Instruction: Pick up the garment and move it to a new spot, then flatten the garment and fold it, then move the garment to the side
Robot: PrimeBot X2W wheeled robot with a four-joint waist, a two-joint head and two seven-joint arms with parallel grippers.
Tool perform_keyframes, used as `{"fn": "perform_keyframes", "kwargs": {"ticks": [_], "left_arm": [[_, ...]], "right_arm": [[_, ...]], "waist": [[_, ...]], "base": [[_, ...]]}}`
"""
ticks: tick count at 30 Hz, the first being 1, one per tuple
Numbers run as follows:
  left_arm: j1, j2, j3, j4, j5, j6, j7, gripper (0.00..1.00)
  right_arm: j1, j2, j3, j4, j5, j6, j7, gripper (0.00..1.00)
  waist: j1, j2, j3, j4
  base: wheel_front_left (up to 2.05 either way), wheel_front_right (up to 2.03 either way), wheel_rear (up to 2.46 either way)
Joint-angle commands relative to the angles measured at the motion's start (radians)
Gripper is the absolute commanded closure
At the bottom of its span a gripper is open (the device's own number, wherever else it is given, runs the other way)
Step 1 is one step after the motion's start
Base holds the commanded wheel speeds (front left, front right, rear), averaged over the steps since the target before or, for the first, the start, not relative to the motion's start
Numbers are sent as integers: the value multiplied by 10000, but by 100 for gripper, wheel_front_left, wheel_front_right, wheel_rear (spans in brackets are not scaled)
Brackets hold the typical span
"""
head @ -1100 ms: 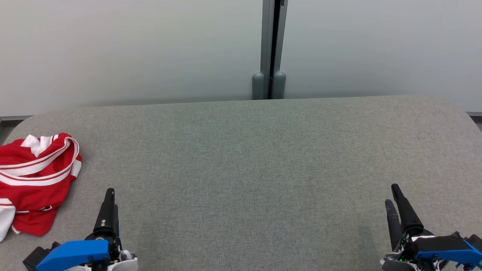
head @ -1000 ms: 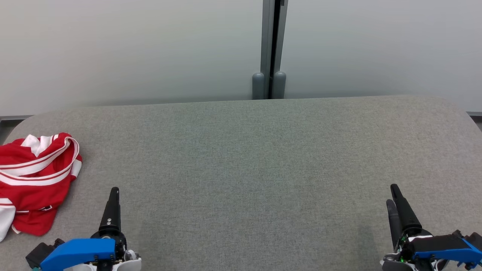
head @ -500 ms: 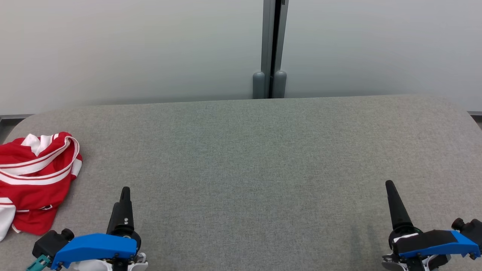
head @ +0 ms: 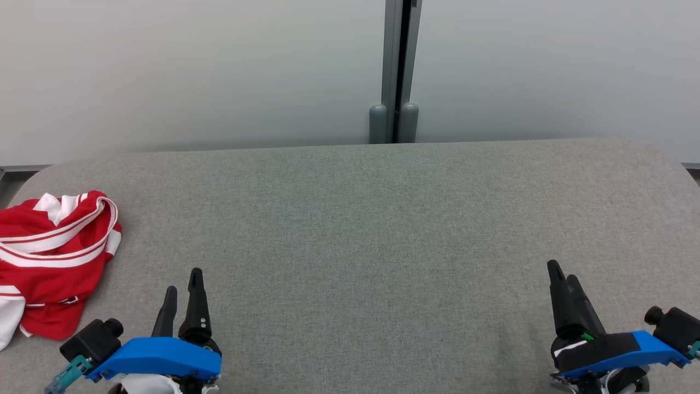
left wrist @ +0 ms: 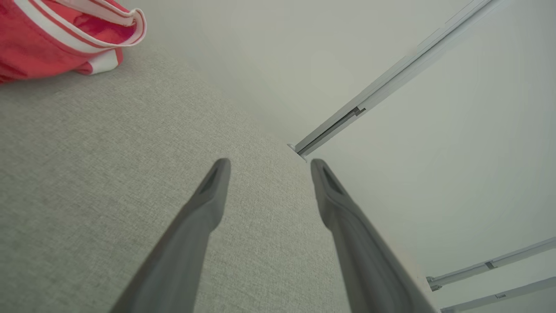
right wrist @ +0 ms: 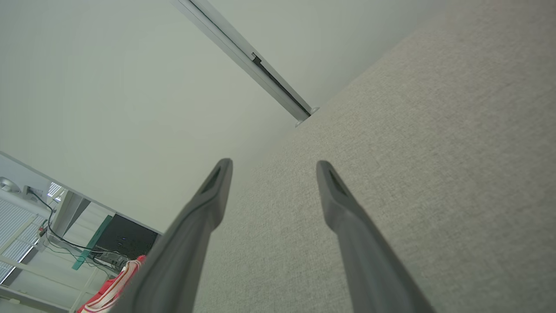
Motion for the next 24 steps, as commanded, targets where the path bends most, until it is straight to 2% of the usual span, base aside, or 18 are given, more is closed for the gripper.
{"fn": "perform_keyframes", "kwargs": {"ticks": [1, 24], "left_arm": [[-85, 145, -106, -139, 420, 67, -121, 0], [-31, 464, -1002, 132, 3128, 411, -792, 0]], "right_arm": [[-178, -75, 35, -165, -401, 15, -109, 0], [-168, -103, 231, -74, -2908, 20, -662, 0]], "waist": [[0, 0, 1, -2], [0, 0, -51, 14]], "base": [[0, 0, 0], [0, 0, 0]]}}
